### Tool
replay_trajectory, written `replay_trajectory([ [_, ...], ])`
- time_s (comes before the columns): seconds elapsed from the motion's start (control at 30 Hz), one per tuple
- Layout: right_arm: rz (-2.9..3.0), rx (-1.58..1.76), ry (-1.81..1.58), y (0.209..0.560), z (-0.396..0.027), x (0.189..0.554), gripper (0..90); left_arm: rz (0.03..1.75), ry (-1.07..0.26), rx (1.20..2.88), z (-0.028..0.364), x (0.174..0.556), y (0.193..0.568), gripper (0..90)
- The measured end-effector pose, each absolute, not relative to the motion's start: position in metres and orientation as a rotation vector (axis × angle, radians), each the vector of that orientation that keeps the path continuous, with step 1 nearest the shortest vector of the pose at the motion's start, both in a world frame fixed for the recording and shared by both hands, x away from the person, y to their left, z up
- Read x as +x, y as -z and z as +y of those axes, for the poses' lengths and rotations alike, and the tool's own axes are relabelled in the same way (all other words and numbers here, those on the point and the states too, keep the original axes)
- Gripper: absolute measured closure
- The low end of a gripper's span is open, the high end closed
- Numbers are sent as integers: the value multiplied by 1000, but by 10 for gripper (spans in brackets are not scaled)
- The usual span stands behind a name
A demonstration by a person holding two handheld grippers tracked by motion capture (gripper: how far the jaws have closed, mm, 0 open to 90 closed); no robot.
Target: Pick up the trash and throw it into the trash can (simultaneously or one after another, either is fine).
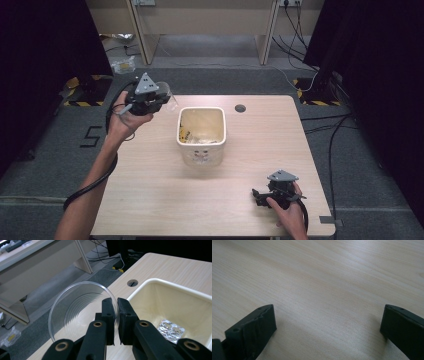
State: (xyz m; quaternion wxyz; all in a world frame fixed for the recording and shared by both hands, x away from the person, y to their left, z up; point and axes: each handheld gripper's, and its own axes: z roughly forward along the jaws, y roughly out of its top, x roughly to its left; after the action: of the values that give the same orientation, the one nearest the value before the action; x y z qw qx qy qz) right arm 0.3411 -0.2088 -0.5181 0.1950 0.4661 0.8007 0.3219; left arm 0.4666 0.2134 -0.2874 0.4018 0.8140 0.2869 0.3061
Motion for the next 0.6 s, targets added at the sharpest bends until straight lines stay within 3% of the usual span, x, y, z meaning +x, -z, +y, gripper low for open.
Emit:
replay_trajectory([
  [0.6, 2245, 1307, -904, 518, -209, 341, 3, 588, -717, 2094, 175, 453, 284, 840],
])
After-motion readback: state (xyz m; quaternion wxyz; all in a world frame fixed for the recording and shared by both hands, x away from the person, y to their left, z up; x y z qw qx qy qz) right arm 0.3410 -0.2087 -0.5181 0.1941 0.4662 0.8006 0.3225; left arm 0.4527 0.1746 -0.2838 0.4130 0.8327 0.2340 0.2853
